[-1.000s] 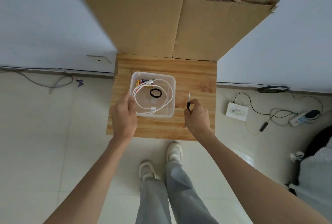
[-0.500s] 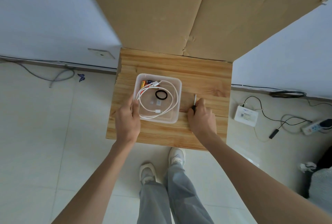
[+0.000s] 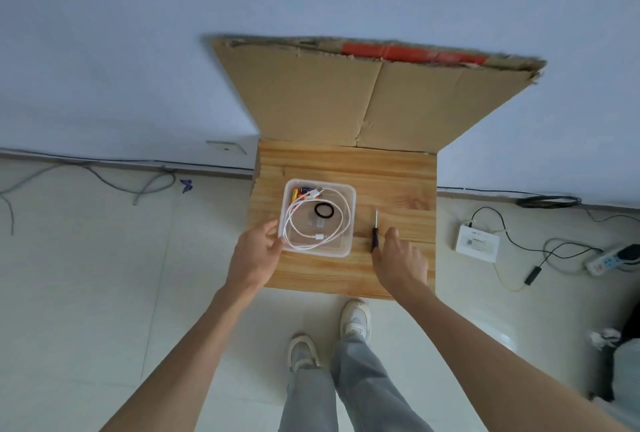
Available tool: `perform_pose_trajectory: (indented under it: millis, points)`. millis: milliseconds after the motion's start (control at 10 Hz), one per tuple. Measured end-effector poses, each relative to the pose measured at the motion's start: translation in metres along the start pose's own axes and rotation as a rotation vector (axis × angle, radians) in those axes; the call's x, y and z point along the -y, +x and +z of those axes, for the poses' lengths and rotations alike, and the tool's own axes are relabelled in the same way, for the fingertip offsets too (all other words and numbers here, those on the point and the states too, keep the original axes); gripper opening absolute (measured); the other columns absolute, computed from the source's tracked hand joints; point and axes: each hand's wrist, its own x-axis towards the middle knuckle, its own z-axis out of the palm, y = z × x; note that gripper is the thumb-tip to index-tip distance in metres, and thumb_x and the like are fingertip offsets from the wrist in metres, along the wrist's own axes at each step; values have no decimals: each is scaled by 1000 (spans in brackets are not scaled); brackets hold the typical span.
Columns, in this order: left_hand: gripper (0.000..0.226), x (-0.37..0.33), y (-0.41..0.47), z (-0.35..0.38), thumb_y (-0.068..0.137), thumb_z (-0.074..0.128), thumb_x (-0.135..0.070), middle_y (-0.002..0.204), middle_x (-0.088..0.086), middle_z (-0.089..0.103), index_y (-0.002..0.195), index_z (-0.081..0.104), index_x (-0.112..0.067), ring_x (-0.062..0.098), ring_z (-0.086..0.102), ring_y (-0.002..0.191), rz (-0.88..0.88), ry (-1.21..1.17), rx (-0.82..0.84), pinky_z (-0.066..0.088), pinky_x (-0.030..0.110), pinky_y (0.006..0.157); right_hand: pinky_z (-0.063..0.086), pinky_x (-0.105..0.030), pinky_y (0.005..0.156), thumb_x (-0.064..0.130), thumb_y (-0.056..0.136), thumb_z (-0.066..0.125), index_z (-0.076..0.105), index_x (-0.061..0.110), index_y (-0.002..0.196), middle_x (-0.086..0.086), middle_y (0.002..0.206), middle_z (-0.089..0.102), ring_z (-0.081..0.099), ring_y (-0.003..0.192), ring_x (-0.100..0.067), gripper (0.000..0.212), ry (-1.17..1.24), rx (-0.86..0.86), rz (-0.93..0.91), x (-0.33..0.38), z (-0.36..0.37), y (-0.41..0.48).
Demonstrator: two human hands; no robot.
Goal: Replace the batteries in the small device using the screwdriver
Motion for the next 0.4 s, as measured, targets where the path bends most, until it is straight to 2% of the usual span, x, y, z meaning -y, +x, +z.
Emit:
perform_pose_trajectory:
  millis: [100, 200, 300, 400]
  points:
    - [54, -21, -17, -34, 104, 71, -33, 144, 6, 71, 153, 60, -15, 24, 73, 124, -50, 129, 75, 56, 47, 110, 43, -36, 65, 24, 105, 50, 51, 15, 123, -3, 92, 58, 59, 84, -28, 20, 3, 84, 23, 2, -34, -28]
    - [52, -64, -46, -64, 102, 69, -37, 145, 8, 69, 149, 62, -15, 30, 66, 134, -42, 266, 122, 54, 48, 111, 46, -34, 68, 21, 101, 51, 59, 15, 121, -2, 97, 59, 60, 87, -25, 22, 34, 136, 54, 4, -76, -62]
    - [38, -122, -87, -87, 100, 68, -36, 129, 10, 70, 132, 66, -16, 36, 66, 124, 76, 368, 103, 57, 45, 99, 51, -34, 72, 20, 99, 53, 64, 16, 120, -3, 102, 64, 63, 93, -26, 24, 78, 111, 50, 7, -120, -101]
    - [32, -170, -124, -111, 99, 68, -35, 126, 9, 61, 124, 64, -16, 34, 58, 125, 242, 572, 66, 54, 46, 95, 56, -39, 88, 23, 102, 52, 64, 13, 122, -9, 123, 68, 62, 117, -31, 26, 121, 71, 29, 13, -164, -139]
